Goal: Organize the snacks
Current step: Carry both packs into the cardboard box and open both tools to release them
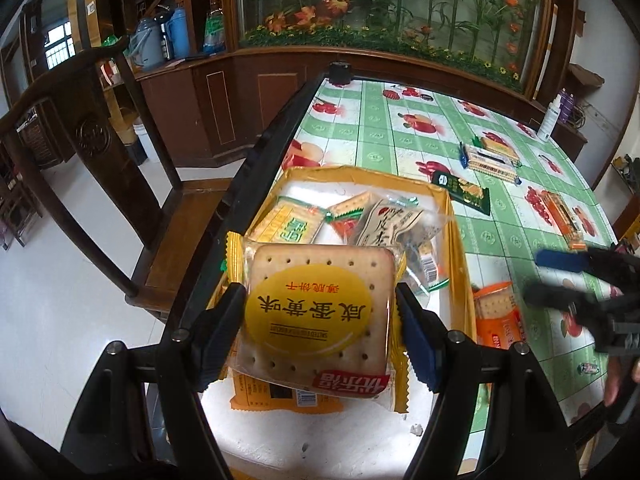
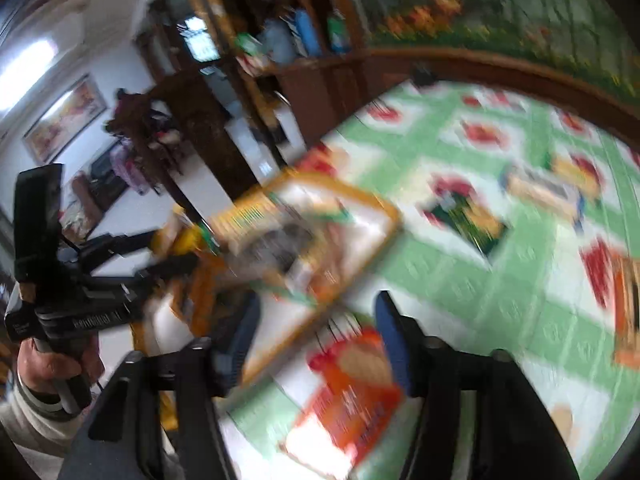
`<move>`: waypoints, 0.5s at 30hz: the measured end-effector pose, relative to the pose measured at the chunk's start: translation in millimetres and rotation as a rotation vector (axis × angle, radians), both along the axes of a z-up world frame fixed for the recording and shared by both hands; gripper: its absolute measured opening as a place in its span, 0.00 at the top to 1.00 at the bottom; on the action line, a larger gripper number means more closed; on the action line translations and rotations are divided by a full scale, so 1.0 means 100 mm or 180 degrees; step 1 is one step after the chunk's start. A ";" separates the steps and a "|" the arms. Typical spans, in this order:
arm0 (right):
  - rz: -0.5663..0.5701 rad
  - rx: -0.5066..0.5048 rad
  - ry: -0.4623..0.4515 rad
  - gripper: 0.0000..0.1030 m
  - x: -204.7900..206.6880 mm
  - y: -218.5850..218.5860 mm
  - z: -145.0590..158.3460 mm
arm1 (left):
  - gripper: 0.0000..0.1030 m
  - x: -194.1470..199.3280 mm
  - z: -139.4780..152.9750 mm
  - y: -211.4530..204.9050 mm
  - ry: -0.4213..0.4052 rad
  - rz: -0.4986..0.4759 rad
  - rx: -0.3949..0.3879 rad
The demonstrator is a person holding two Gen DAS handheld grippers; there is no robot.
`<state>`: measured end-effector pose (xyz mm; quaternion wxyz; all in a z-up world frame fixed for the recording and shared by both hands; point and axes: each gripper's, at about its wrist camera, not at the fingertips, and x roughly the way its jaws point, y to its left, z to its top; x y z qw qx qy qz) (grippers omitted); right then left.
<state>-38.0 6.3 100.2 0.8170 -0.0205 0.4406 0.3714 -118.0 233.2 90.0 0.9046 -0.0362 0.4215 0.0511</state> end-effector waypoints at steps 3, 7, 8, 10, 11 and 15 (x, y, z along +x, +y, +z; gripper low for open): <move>-0.0095 -0.0366 0.0132 0.29 -0.16 -0.11 -0.17 | 0.27 0.01 -0.04 -0.02 0.0021 -0.0049 -0.0045; -0.0227 -0.0513 0.0388 0.24 -0.26 -0.10 -0.47 | 0.27 0.05 -0.08 -0.05 0.0041 -0.0097 -0.0086; -0.0232 -0.0517 0.0407 0.24 -0.28 -0.06 -0.52 | 0.27 0.05 -0.09 -0.06 0.0047 -0.0112 -0.0085; -0.0201 -0.0536 0.0348 0.24 -0.32 0.03 -0.56 | 0.27 0.05 -0.10 -0.09 0.0052 -0.0139 -0.0058; -0.0175 -0.0606 0.0202 0.25 -0.34 0.10 -0.58 | 0.27 0.05 -0.10 -0.10 0.0052 -0.0145 -0.0055; -0.0110 -0.0964 -0.0198 0.46 -0.36 0.16 -0.65 | 0.27 0.04 -0.11 -0.06 0.0059 -0.0109 -0.0064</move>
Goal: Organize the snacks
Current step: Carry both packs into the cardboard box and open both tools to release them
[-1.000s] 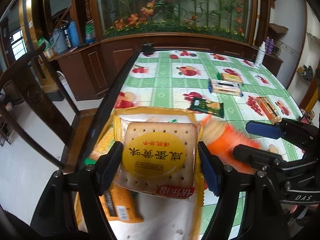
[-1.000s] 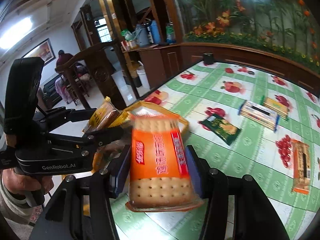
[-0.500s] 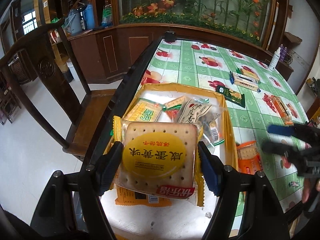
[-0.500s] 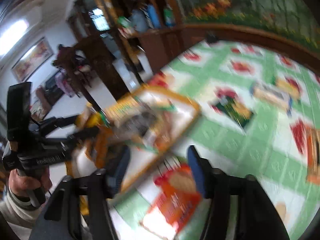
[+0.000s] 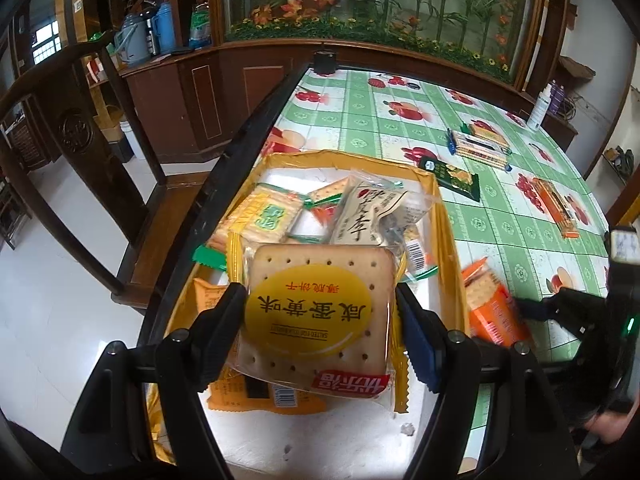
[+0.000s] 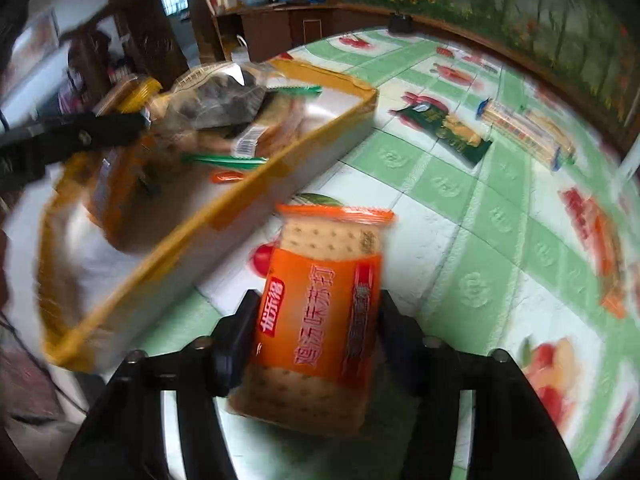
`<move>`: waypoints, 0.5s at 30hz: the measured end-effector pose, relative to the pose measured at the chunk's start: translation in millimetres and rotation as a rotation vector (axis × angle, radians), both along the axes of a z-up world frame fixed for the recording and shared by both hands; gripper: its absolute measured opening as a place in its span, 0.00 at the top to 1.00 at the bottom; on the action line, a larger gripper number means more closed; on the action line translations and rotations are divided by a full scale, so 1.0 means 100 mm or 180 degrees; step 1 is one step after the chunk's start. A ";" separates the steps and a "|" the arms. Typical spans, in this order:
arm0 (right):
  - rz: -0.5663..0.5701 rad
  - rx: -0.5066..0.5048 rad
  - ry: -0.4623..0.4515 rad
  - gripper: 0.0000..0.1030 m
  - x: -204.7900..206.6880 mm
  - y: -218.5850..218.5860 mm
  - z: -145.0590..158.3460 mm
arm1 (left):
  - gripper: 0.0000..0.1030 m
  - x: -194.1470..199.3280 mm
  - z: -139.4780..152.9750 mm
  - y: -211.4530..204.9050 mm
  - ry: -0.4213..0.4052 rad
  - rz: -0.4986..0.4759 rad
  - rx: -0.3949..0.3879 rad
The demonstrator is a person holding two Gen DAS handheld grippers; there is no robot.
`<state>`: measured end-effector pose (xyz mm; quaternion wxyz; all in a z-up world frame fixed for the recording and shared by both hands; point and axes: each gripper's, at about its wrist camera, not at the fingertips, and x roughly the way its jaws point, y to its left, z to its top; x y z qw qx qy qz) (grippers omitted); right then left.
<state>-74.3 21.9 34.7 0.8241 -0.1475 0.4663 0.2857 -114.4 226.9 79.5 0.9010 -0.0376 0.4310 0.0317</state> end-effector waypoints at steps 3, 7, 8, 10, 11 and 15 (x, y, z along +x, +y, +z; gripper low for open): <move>-0.0034 0.0167 0.0164 0.47 0.13 -0.22 0.04 | 0.27 -0.01 -0.02 0.09 0.0032 0.0075 -0.0030; -0.0137 0.0481 0.0224 0.47 0.21 -0.44 0.16 | 0.27 -0.04 -0.01 0.16 0.0026 0.0131 -0.0027; -0.0147 0.0550 0.0217 0.47 0.22 -0.46 0.21 | 0.27 -0.05 0.00 0.17 0.0022 0.0130 -0.0017; -0.0111 0.0682 0.0212 0.47 0.24 -0.40 0.31 | 0.27 -0.06 0.02 0.17 0.0015 0.0127 0.0007; -0.0087 0.0721 0.0187 0.47 0.22 -0.37 0.37 | 0.27 -0.07 0.02 0.17 0.0013 0.0127 0.0022; 0.0070 0.0927 0.0142 0.47 0.24 -0.18 0.57 | 0.27 -0.11 0.02 0.18 0.0019 0.0140 0.0067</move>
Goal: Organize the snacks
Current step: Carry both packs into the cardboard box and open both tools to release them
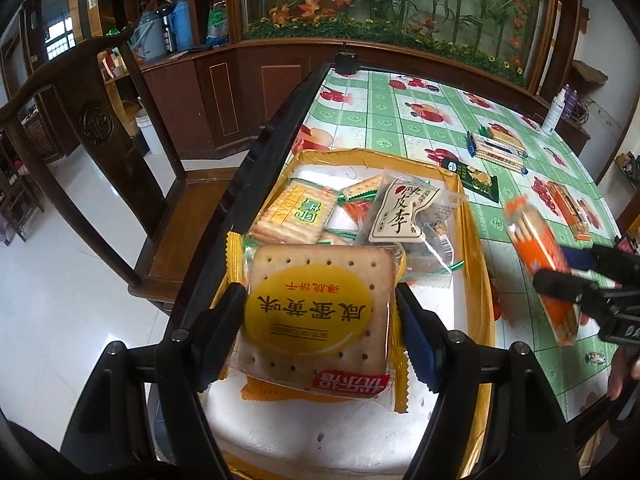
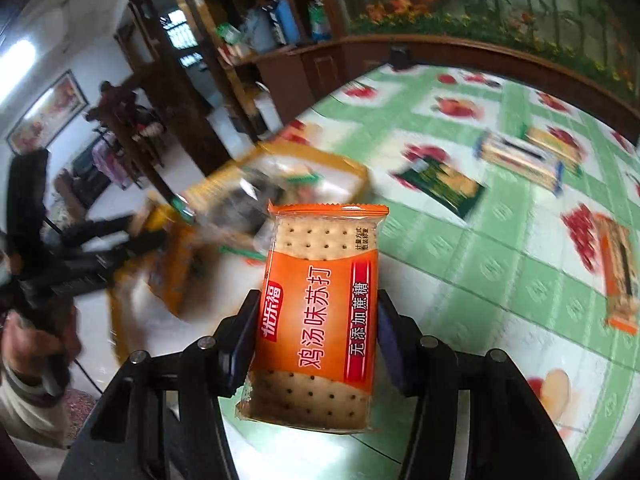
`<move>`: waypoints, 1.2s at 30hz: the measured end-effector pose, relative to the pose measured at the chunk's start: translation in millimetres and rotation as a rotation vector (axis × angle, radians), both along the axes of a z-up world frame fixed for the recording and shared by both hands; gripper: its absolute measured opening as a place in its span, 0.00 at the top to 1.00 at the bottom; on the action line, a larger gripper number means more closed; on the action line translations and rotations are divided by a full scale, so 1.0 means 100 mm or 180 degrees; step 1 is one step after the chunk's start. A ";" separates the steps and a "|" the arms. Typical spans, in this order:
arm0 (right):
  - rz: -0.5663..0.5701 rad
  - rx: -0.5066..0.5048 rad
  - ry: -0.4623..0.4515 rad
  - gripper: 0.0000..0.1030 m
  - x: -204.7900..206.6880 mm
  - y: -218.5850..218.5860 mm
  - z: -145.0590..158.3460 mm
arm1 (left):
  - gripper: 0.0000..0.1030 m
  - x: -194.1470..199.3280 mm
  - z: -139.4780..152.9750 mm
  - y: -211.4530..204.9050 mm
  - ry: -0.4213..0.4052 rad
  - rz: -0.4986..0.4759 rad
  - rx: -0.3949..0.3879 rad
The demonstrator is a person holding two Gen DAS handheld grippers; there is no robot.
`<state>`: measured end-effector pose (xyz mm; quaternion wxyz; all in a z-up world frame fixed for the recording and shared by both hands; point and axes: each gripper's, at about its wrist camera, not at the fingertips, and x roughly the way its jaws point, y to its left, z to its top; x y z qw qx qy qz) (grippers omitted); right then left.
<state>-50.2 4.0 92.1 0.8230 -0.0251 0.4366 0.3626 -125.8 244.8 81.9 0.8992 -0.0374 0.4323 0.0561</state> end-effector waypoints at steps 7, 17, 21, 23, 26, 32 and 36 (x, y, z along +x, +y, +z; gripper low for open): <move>0.0398 0.0171 -0.0038 0.47 -0.08 0.52 0.15 | 0.27 -0.13 -0.05 0.09 0.0023 0.0061 0.0034; 0.0566 0.0134 0.0124 0.47 -0.12 1.00 -0.05 | 0.27 -0.22 -0.22 0.18 0.0074 0.0163 0.0028; 0.0637 0.0113 0.0166 0.47 -0.16 1.07 -0.11 | 0.27 -0.23 -0.26 0.20 0.0063 0.0204 0.0056; 0.0646 0.0098 0.0196 0.47 -0.18 1.08 -0.14 | 0.27 -0.23 -0.27 0.20 0.0056 0.0214 0.0032; 0.0618 0.0131 0.0300 0.43 -0.18 1.08 -0.17 | 0.26 -0.22 -0.30 0.20 0.0045 0.0238 0.0037; 0.0536 0.0340 0.0435 0.30 -0.16 0.94 -0.10 | 0.20 -0.24 -0.25 0.22 0.0013 0.0292 -0.0098; 0.0371 0.0325 0.0303 0.22 -0.15 0.77 0.01 | 0.17 -0.26 -0.14 0.17 -0.0091 0.0329 -0.0075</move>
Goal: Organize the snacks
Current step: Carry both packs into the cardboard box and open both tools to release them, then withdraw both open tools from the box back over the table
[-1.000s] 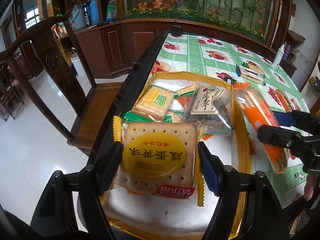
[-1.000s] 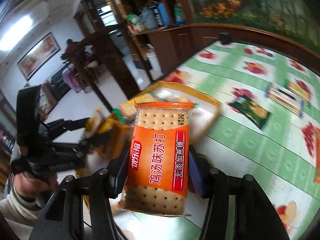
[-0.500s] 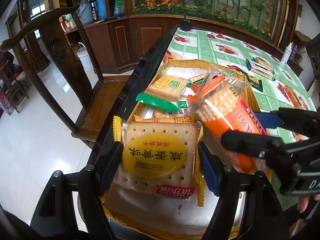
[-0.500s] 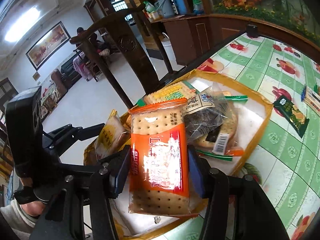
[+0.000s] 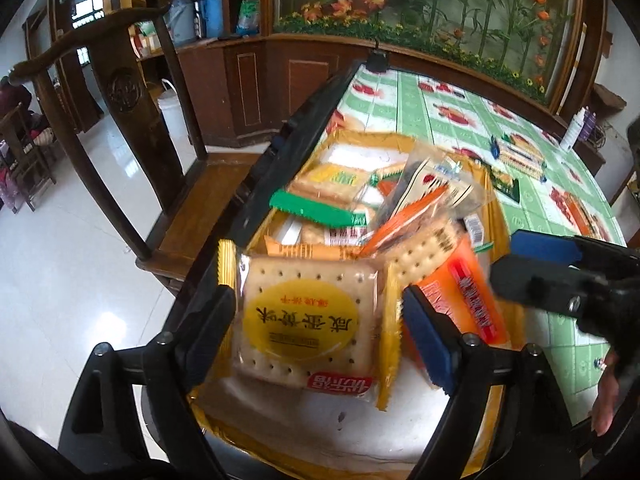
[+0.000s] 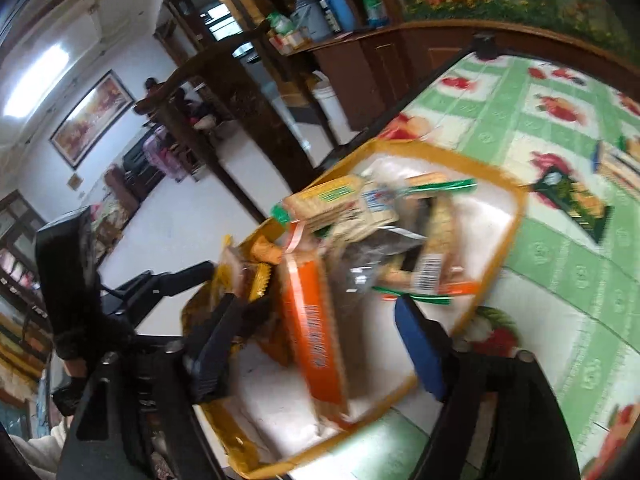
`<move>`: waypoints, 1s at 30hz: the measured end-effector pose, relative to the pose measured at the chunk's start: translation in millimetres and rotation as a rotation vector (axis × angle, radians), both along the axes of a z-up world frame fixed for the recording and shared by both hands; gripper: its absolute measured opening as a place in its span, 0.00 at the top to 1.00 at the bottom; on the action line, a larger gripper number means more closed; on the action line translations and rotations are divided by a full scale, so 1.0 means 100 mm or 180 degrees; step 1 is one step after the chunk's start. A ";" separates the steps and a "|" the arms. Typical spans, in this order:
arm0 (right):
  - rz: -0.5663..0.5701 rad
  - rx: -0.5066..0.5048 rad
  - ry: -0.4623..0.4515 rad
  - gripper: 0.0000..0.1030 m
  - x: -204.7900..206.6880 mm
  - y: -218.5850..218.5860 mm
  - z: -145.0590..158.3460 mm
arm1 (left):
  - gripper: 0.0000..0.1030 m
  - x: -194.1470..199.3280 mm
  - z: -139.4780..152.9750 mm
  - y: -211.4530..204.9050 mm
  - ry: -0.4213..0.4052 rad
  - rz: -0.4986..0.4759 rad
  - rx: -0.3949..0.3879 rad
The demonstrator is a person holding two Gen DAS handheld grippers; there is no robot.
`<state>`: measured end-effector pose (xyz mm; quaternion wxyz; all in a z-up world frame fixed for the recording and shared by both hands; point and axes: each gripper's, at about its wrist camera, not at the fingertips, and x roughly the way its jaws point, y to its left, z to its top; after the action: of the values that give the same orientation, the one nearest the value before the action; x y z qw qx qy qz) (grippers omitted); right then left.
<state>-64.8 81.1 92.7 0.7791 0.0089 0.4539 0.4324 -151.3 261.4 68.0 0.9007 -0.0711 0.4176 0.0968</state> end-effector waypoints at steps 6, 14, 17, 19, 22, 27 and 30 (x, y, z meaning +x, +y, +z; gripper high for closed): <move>-0.0426 0.0063 -0.0458 0.22 0.05 -0.55 0.20 | 0.13 -0.02 0.26 -0.14 -0.0286 0.0026 0.0062; -0.0950 0.0113 -0.0750 0.20 0.11 -1.36 0.41 | 0.13 0.23 0.40 -0.66 -0.0373 -0.0317 -0.0066; -0.1104 0.0155 -0.0889 0.20 0.08 -1.62 0.47 | 0.13 0.37 0.42 -0.94 -0.0353 -0.0503 -0.0088; -0.1236 0.0085 -0.1035 0.20 0.07 -1.76 0.53 | 0.13 0.46 0.43 -1.09 -0.0337 -0.0594 -0.0080; -0.1379 -0.0058 -0.1191 0.20 0.08 -1.97 0.57 | 0.13 0.58 0.44 -1.31 -0.0336 -0.0706 -0.0066; -0.1369 -0.0056 -0.1058 0.20 0.18 -2.21 0.52 | 0.13 0.91 0.41 -1.62 -0.0177 -0.0853 -0.0170; -0.1376 -0.0013 -0.1056 0.20 0.20 -2.32 0.47 | 0.13 1.16 0.37 -1.74 0.0004 -0.0856 -0.0348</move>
<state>-44.8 -151.0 140.1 0.9170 0.0330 0.3085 0.2506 -35.3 86.9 104.6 0.9000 -0.0634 0.4285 -0.0475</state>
